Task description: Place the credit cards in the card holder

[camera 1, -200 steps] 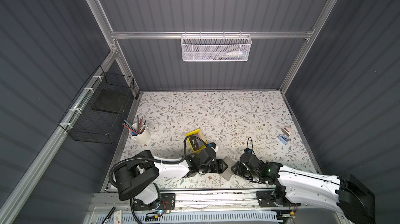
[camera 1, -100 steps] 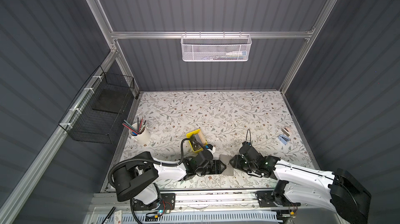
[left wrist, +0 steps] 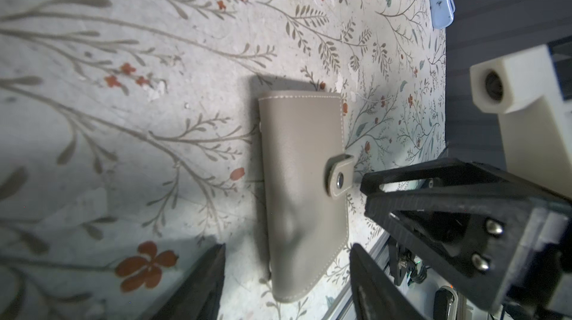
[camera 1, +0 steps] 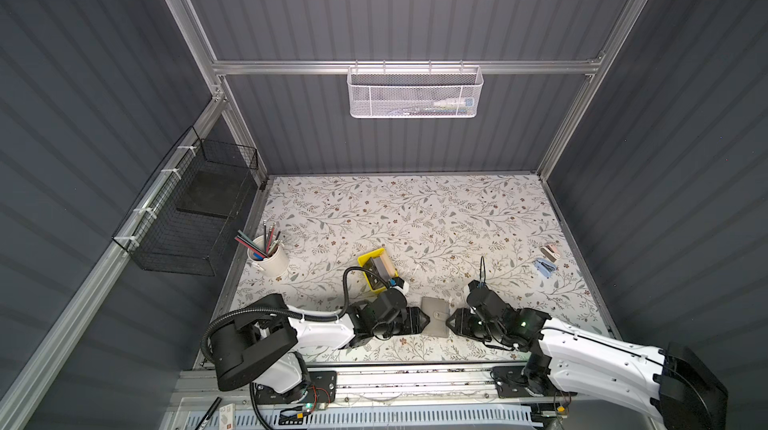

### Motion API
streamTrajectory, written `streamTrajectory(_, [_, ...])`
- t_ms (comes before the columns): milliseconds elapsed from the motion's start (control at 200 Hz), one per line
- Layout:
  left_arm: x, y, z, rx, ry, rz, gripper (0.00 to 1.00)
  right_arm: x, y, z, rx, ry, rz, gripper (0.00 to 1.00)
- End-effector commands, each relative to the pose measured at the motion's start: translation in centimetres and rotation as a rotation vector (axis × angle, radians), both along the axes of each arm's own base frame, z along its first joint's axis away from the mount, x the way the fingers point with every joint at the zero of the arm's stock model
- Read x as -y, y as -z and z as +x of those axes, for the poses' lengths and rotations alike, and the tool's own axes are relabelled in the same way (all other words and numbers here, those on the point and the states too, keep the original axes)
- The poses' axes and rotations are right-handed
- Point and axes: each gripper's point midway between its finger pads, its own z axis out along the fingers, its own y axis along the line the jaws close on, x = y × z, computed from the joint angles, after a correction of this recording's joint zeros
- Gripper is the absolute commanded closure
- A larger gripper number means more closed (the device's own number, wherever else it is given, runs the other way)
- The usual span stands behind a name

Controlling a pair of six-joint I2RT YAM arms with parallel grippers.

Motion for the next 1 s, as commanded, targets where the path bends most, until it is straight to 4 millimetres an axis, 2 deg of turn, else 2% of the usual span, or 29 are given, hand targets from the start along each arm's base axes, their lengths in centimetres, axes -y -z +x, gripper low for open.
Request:
streamTrajectory(0, [0.4, 0.6, -0.2, -0.005, 0.027, 0.016, 0.35, -0.9, 0.1, -0.3, -0.013, -0.031, 0.022, 0.58])
streamTrajectory(120, [0.8, 0.8, -0.4, -0.021, 0.035, 0.011, 0.35, -1.4, 0.4, -0.2, -0.016, -0.038, 0.016, 0.59])
streamTrajectory(310, [1.6, 0.9, -0.5, -0.031, 0.049, -0.018, 0.36, -0.9, 1.2, 0.0, -0.027, -0.001, -0.022, 0.62])
streamTrajectory(535, [3.5, 0.0, -0.7, -0.038, 0.094, -0.097, 0.37, 0.3, 2.1, -0.1, -0.044, 0.027, -0.089, 0.72])
streamTrajectory(665, [4.3, -1.3, -0.6, -0.036, 0.105, -0.176, 0.39, 0.7, 2.5, -0.1, -0.055, 0.032, -0.121, 0.75])
streamTrajectory(991, [4.4, -2.9, -0.4, -0.044, 0.106, -0.262, 0.49, 1.8, 3.7, -0.5, -0.086, 0.046, -0.192, 0.77])
